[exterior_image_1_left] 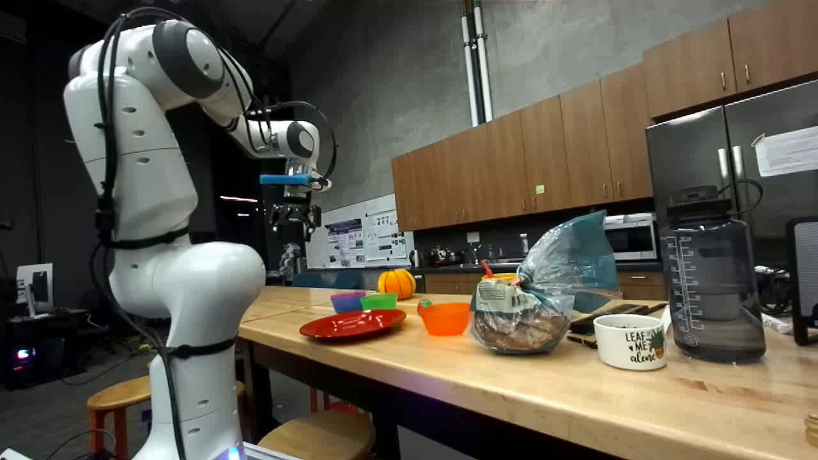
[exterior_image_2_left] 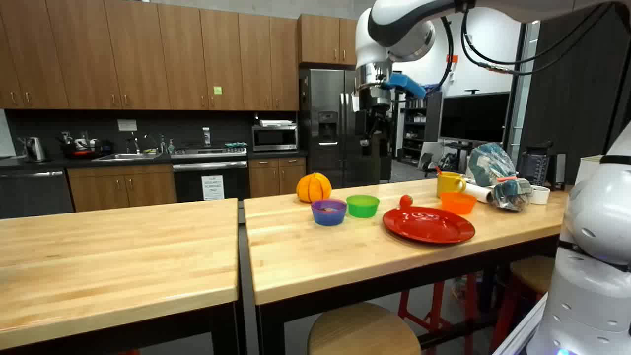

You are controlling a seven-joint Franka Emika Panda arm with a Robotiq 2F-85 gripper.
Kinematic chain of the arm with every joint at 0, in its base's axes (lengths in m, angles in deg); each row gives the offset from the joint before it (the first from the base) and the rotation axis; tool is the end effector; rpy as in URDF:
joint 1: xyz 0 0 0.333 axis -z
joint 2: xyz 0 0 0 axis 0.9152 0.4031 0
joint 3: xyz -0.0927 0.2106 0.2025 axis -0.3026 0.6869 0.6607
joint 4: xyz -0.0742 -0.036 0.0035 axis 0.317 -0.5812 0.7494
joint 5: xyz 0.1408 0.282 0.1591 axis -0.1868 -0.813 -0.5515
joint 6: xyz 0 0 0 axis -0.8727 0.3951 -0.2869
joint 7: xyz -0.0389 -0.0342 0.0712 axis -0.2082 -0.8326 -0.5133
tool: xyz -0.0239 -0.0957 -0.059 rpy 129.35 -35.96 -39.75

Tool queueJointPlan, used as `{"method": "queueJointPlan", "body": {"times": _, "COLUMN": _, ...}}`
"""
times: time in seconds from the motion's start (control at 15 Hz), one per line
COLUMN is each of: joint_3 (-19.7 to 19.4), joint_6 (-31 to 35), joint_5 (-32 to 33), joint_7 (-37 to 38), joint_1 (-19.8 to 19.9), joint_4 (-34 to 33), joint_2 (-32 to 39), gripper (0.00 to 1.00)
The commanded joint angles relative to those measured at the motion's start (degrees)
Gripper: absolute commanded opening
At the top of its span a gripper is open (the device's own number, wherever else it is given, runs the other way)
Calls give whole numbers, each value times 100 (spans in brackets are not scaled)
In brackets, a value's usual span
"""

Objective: Pour the contents from the left bowl to the right bowl

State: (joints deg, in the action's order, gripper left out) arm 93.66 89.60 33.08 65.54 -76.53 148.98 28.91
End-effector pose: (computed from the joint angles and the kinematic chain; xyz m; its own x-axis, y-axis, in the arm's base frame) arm 0.3751 0.1439 0.5507 0.9500 0.2877 -0.1211 0.2696 -0.9518 -0.1461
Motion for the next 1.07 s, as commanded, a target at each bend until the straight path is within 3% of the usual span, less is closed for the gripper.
{"method": "queueJointPlan", "body": {"times": 0.0, "joint_3": 52, "joint_6": -11, "joint_5": -15, "joint_7": -13, "joint_1": 60, "joint_4": -14, "joint_2": 2, "gripper": 100}}
{"method": "queueJointPlan", "body": {"times": 0.67, "joint_3": 335, "joint_6": 1098, "joint_5": 321, "joint_7": 0, "joint_1": -4, "joint_4": -213, "joint_2": 992, "gripper": 100}}
{"method": "queueJointPlan", "body": {"times": 1.0, "joint_3": 576, "joint_6": 1814, "joint_5": 933, "joint_7": 34, "joint_1": -88, "joint_4": -367, "joint_2": 1749, "gripper": 100}}
